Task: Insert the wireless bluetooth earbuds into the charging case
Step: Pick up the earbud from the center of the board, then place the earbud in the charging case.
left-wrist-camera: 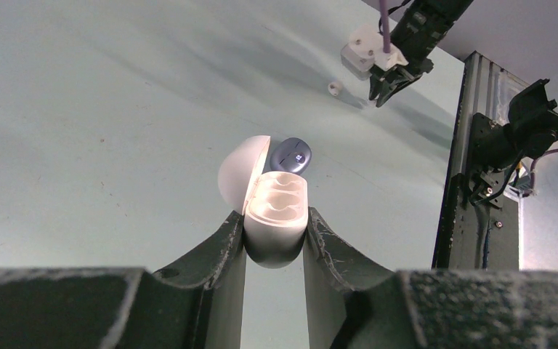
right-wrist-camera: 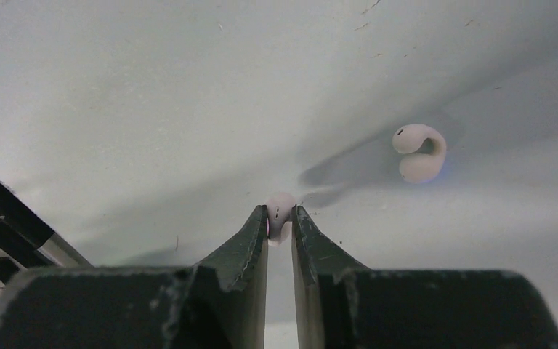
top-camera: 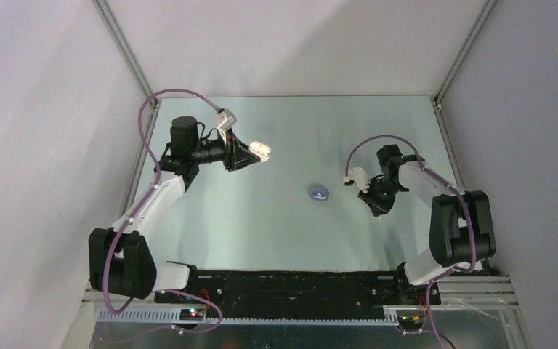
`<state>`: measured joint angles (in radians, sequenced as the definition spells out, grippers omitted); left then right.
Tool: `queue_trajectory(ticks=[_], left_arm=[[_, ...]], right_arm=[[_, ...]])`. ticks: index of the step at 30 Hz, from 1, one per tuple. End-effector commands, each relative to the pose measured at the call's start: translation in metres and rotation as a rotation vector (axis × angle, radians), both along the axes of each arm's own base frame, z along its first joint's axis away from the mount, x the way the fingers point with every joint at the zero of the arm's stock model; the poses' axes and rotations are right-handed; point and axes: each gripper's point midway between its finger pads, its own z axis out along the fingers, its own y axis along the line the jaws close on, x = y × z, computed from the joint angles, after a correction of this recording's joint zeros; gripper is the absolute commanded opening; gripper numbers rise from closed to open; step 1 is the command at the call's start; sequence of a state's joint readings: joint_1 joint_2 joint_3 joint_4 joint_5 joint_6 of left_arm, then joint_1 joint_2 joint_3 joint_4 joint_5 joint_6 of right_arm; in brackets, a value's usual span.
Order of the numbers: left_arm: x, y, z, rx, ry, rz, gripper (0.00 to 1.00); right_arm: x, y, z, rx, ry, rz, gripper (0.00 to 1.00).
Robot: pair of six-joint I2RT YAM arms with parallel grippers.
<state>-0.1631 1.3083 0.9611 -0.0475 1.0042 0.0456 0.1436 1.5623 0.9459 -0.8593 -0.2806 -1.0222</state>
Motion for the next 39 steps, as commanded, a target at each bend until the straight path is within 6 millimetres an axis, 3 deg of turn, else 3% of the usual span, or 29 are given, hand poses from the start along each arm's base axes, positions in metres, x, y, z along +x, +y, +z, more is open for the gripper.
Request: queue_trajectory(ticks=[1, 3, 6, 9, 10, 11, 12, 13, 14, 15, 16, 17, 18, 19, 25, 32, 39], left_arm=[[0.001, 0.002, 0.015, -0.004, -0.072, 0.000, 0.00], [0.001, 0.002, 0.016, -0.004, -0.075, -0.002, 0.00], [0.001, -0.001, 0.018, -0.015, -0.079, -0.019, 0.00], [-0.003, -0.010, 0.026, -0.046, -0.120, -0.083, 0.01], [-0.004, -0.012, 0.028, -0.052, -0.144, -0.102, 0.02], [-0.008, -0.016, 0.030, -0.059, -0.156, -0.143, 0.02], [-0.007, -0.018, 0.029, -0.049, -0.186, -0.166, 0.03], [-0.012, -0.021, 0.029, -0.049, -0.198, -0.207, 0.03], [-0.012, -0.022, 0.023, -0.015, -0.218, -0.243, 0.03], [-0.012, -0.024, 0.020, 0.019, -0.315, -0.298, 0.03], [-0.017, -0.024, 0.013, 0.043, -0.264, -0.332, 0.03], [-0.013, -0.028, 0.017, 0.073, -0.380, -0.393, 0.03], [-0.027, -0.028, 0.006, 0.080, -0.307, -0.434, 0.03], [-0.027, -0.032, -0.001, 0.099, -0.377, -0.488, 0.02], [-0.065, -0.039, -0.014, 0.078, -0.357, -0.656, 0.00], [-0.067, -0.042, -0.014, 0.045, -0.330, -0.672, 0.00], [-0.065, -0.047, 0.009, -0.052, -0.199, -0.668, 0.00]], right_arm=[[0.010, 0.012, 0.034, 0.072, -0.080, 0.010, 0.13], [0.013, 0.017, 0.046, 0.095, -0.097, 0.007, 0.10], [0.022, 0.039, 0.083, 0.182, -0.133, 0.001, 0.08], [0.028, 0.076, 0.130, 0.332, -0.158, 0.043, 0.07], [0.031, 0.089, 0.155, 0.372, -0.176, 0.073, 0.07], [0.029, 0.103, 0.166, 0.426, -0.158, 0.096, 0.07], [0.029, 0.116, 0.190, 0.457, -0.175, 0.131, 0.07], [0.028, 0.126, 0.196, 0.487, -0.150, 0.150, 0.07], [0.024, 0.139, 0.216, 0.507, -0.163, 0.192, 0.07], [0.024, 0.147, 0.219, 0.520, -0.147, 0.210, 0.07], [0.021, 0.160, 0.234, 0.533, -0.165, 0.248, 0.07], [0.022, 0.168, 0.236, 0.533, -0.160, 0.263, 0.07], [0.018, 0.180, 0.247, 0.538, -0.177, 0.295, 0.07], [0.018, 0.187, 0.248, 0.538, -0.173, 0.308, 0.07], [0.004, 0.235, 0.277, 0.567, -0.158, 0.369, 0.07], [-0.003, 0.262, 0.273, 0.586, -0.128, 0.389, 0.06], [0.002, 0.276, 0.278, 0.634, -0.176, 0.392, 0.06]])
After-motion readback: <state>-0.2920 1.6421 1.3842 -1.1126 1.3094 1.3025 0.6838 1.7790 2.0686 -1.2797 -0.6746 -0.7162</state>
